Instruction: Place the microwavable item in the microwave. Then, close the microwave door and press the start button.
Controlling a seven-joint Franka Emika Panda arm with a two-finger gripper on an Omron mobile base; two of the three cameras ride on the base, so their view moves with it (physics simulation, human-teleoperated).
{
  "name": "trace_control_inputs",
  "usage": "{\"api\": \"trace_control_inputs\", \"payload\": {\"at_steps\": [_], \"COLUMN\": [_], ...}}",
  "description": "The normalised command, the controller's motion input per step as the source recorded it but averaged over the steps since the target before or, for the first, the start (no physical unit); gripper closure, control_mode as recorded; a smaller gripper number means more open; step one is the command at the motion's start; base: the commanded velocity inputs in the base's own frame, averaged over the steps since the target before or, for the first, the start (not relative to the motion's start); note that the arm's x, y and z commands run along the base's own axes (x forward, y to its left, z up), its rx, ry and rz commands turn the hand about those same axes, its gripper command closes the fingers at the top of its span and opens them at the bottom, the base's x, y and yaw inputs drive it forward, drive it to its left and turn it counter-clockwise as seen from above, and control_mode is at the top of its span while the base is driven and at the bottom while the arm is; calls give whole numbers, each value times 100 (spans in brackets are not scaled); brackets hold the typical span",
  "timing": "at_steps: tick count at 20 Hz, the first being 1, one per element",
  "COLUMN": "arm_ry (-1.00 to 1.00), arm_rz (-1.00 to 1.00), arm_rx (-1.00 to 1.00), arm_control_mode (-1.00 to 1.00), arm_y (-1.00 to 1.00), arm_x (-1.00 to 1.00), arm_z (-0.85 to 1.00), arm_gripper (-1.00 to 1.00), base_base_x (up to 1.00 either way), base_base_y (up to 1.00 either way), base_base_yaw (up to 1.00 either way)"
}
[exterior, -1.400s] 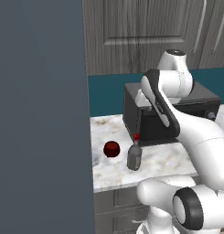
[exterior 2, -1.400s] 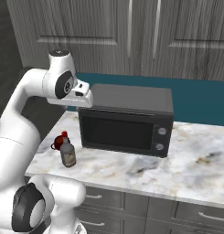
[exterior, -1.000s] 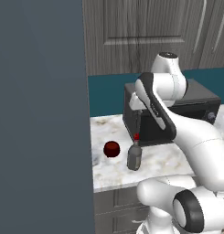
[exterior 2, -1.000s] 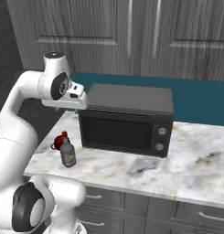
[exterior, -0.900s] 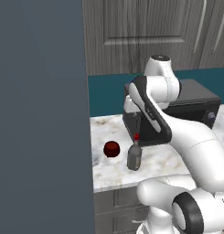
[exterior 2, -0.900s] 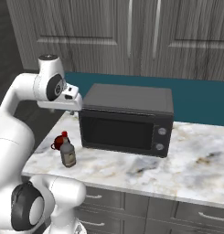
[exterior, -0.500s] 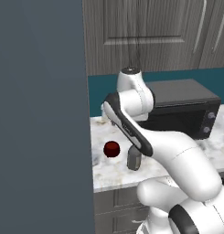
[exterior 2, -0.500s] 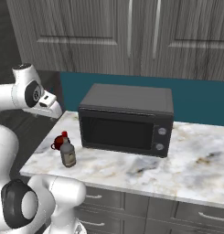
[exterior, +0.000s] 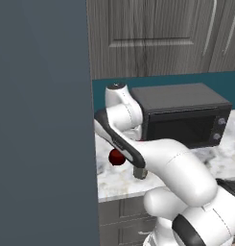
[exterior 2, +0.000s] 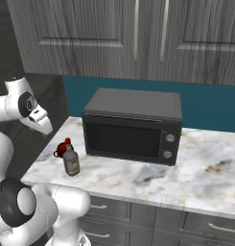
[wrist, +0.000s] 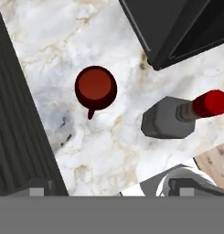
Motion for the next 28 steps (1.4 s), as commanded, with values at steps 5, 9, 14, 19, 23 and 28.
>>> {"api": "trace_control_inputs", "payload": {"at_steps": [5, 9, 14, 19, 23, 28], "arm_ry": [2, -1, -3, 0, 0, 0], "arm_rz": [-5, -2, 0, -2, 0, 0], "arm_rx": [7, 8, 5, 0, 0, 0], "arm_control_mode": [-100, -100, -100, -100, -100, -100], "arm_y": [0, 0, 0, 1, 0, 0], "arm_x": [0, 0, 5, 15, 17, 26], "arm_z": [-60, -59, -58, -38, -29, -21], "arm_gripper": [-100, -100, -100, -100, -100, -100], "base_base_x": [0, 0, 0, 0, 0, 0], "base_base_y": [0, 0, 0, 0, 0, 0], "base_base_yaw": [0, 0, 0, 0, 0, 0]}}
